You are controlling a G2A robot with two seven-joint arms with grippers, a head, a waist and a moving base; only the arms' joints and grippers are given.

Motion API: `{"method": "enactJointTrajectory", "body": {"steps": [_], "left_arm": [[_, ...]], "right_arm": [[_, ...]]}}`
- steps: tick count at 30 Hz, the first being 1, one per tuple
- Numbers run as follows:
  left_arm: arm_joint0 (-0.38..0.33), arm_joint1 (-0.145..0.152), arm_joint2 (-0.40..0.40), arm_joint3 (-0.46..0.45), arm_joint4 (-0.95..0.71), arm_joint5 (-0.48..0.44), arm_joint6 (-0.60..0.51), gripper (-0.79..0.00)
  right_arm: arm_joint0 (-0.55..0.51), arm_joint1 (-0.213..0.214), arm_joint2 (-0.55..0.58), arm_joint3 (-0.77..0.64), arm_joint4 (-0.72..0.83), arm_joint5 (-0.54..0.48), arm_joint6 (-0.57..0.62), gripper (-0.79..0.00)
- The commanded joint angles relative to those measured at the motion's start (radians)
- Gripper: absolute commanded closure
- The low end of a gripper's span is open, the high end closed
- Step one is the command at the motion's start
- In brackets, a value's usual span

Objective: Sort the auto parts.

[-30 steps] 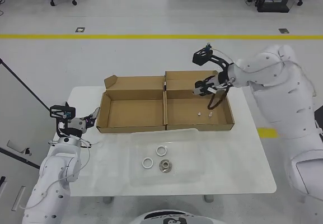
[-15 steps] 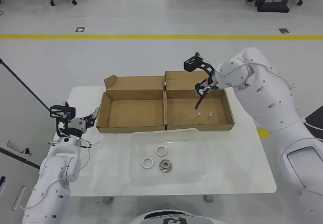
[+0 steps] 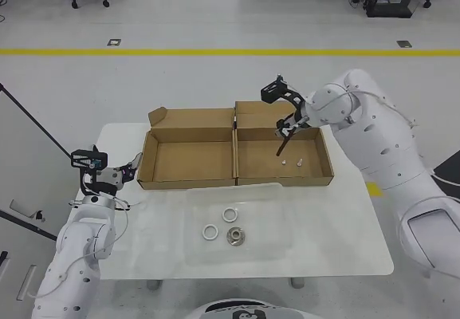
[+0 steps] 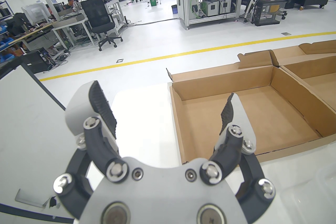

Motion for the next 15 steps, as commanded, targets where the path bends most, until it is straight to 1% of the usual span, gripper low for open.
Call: {"method": "enactJointTrajectory", "body": {"steps": [1, 2, 4, 6, 12, 15], "left_arm": [[0.000, 0.000, 0.000, 0.000, 0.000, 0.000, 0.000, -0.785], [0.000, 0.000, 0.000, 0.000, 0.000, 0.000, 0.000, -0.785], [0.000, 0.000, 0.000, 0.000, 0.000, 0.000, 0.000, -0.785], [0.000, 0.000, 0.000, 0.000, 0.000, 0.000, 0.000, -0.785], [0.000, 0.000, 0.000, 0.000, 0.000, 0.000, 0.000, -0.785], [0.000, 0.000, 0.000, 0.000, 0.000, 0.000, 0.000, -0.785]], "right_arm": [[0.005, -0.006, -0.045, 0.007, -0.112, 0.060, 0.000, 0.000], [0.008, -0.013, -0.073, 0.011, -0.157, 0.093, -0.006, 0.000], [0.016, -0.029, -0.104, 0.039, -0.162, 0.129, -0.025, 0.000], [0.032, -0.047, -0.148, 0.081, -0.214, 0.169, -0.043, 0.000], [0.075, -0.113, -0.236, 0.280, -0.225, 0.258, -0.119, 0.000], [0.092, -0.151, -0.266, 0.372, -0.190, 0.264, -0.155, 0.000]]}}
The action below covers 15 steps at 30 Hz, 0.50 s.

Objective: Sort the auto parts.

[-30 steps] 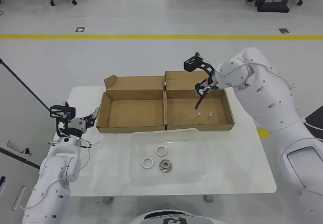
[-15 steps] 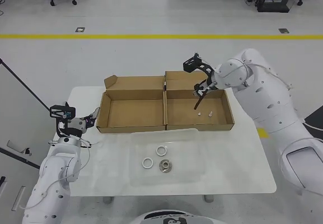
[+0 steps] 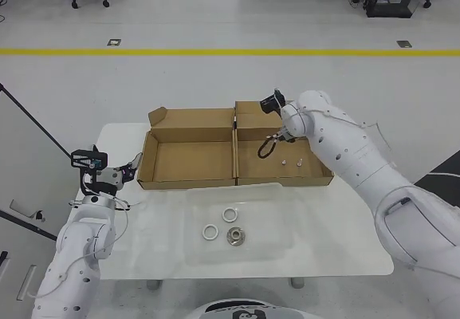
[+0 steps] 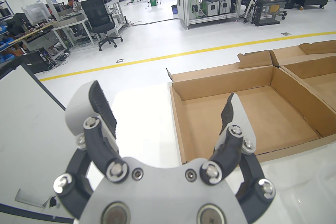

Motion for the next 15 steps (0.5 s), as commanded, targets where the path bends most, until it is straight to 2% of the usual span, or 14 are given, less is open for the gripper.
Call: {"method": "enactJointTrajectory", "body": {"steps": [1, 9, 15], "left_arm": [[0.000, 0.000, 0.000, 0.000, 0.000, 0.000, 0.000, -0.785], [0.000, 0.000, 0.000, 0.000, 0.000, 0.000, 0.000, -0.785], [0.000, 0.000, 0.000, 0.000, 0.000, 0.000, 0.000, -0.785]], "right_arm": [[0.011, -0.025, -0.020, 0.066, 0.020, -0.004, -0.022, 0.000], [0.039, -0.120, -0.086, 0.280, 0.073, -0.026, -0.079, 0.000], [0.054, -0.175, -0.101, 0.409, 0.107, -0.053, -0.121, 0.000]]}}
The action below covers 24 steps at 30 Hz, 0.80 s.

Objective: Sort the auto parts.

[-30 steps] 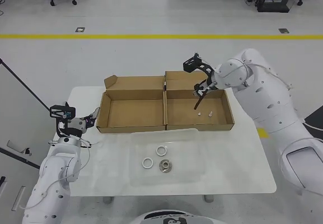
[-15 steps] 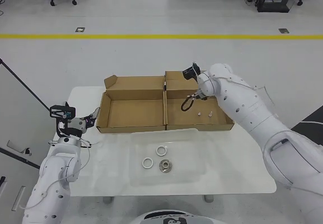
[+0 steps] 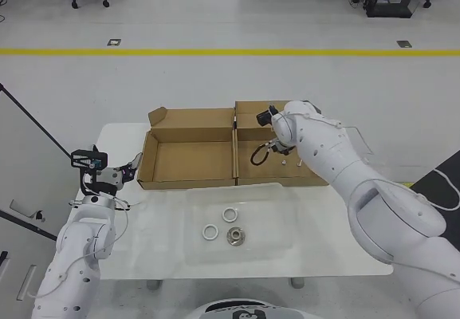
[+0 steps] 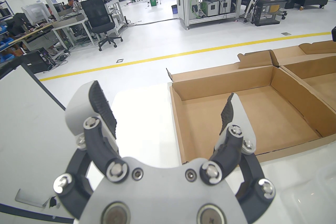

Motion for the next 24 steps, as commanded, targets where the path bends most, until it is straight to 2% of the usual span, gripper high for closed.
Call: {"method": "enactJointTrajectory", "body": {"steps": [1, 10, 24], "left_arm": [[0.000, 0.000, 0.000, 0.000, 0.000, 0.000, 0.000, -0.785], [0.000, 0.000, 0.000, 0.000, 0.000, 0.000, 0.000, -0.785], [0.000, 0.000, 0.000, 0.000, 0.000, 0.000, 0.000, -0.785]], "right_arm": [[0.006, -0.016, -0.005, 0.039, 0.001, -0.002, -0.010, 0.000], [0.018, -0.071, -0.009, 0.145, 0.029, -0.031, -0.035, 0.000], [0.028, -0.121, -0.006, 0.256, 0.027, -0.046, -0.064, 0.000]]}}
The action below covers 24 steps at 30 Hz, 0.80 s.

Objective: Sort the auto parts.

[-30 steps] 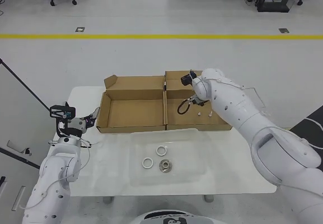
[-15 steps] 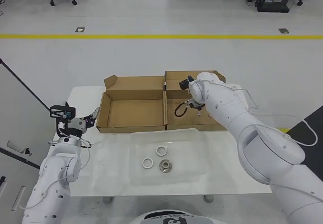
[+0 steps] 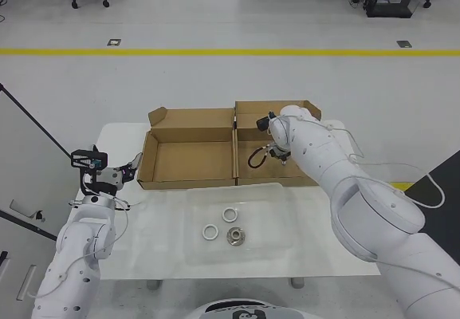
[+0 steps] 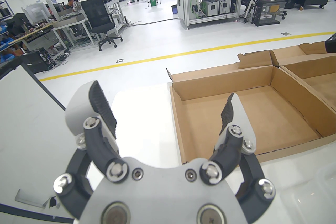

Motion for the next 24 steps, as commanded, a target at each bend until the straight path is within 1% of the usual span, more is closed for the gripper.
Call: {"method": "enactJointTrajectory", "body": {"steps": [1, 4, 5, 6, 7, 8, 9, 12, 14, 17, 18, 19, 20, 21, 24], "left_arm": [[0.000, 0.000, 0.000, 0.000, 0.000, 0.000, 0.000, -0.785], [0.000, 0.000, 0.000, 0.000, 0.000, 0.000, 0.000, -0.785], [0.000, 0.000, 0.000, 0.000, 0.000, 0.000, 0.000, -0.785], [0.000, 0.000, 0.000, 0.000, 0.000, 0.000, 0.000, -0.785], [0.000, 0.000, 0.000, 0.000, 0.000, 0.000, 0.000, -0.785], [0.000, 0.000, 0.000, 0.000, 0.000, 0.000, 0.000, -0.785], [0.000, 0.000, 0.000, 0.000, 0.000, 0.000, 0.000, -0.785], [0.000, 0.000, 0.000, 0.000, 0.000, 0.000, 0.000, -0.785], [0.000, 0.000, 0.000, 0.000, 0.000, 0.000, 0.000, -0.785], [0.000, 0.000, 0.000, 0.000, 0.000, 0.000, 0.000, -0.785], [0.000, 0.000, 0.000, 0.000, 0.000, 0.000, 0.000, -0.785], [0.000, 0.000, 0.000, 0.000, 0.000, 0.000, 0.000, -0.785], [0.000, 0.000, 0.000, 0.000, 0.000, 0.000, 0.000, -0.785], [0.000, 0.000, 0.000, 0.000, 0.000, 0.000, 0.000, -0.785], [0.000, 0.000, 0.000, 0.000, 0.000, 0.000, 0.000, -0.785]], "right_arm": [[0.001, -0.005, 0.000, 0.012, -0.004, -0.002, -0.002, 0.000], [0.004, -0.011, 0.003, 0.031, -0.004, -0.006, -0.007, 0.000], [0.005, -0.013, 0.004, 0.038, -0.004, -0.009, -0.007, -0.022], [0.006, -0.014, 0.005, 0.044, -0.004, -0.011, -0.009, -0.071], [0.008, -0.016, 0.006, 0.049, -0.005, -0.013, -0.010, -0.092], [0.009, -0.017, 0.007, 0.054, -0.005, -0.014, -0.011, -0.188], [0.011, -0.018, 0.009, 0.058, -0.006, -0.016, -0.011, -0.234], [0.015, -0.021, 0.013, 0.070, -0.006, -0.020, -0.017, -0.286], [0.019, -0.023, 0.016, 0.076, -0.007, -0.025, -0.021, -0.289], [0.028, -0.024, 0.021, 0.082, -0.008, -0.026, -0.027, -0.329], [0.030, -0.024, 0.022, 0.082, -0.008, -0.026, -0.029, -0.379], [0.034, -0.024, 0.024, 0.082, -0.007, -0.028, -0.031, -0.459], [0.038, -0.024, 0.026, 0.082, -0.008, -0.029, -0.034, -0.717], [0.041, -0.024, 0.028, 0.082, -0.008, -0.031, -0.035, -0.785], [0.054, -0.023, 0.037, 0.080, -0.003, -0.039, -0.041, -0.785]]}}
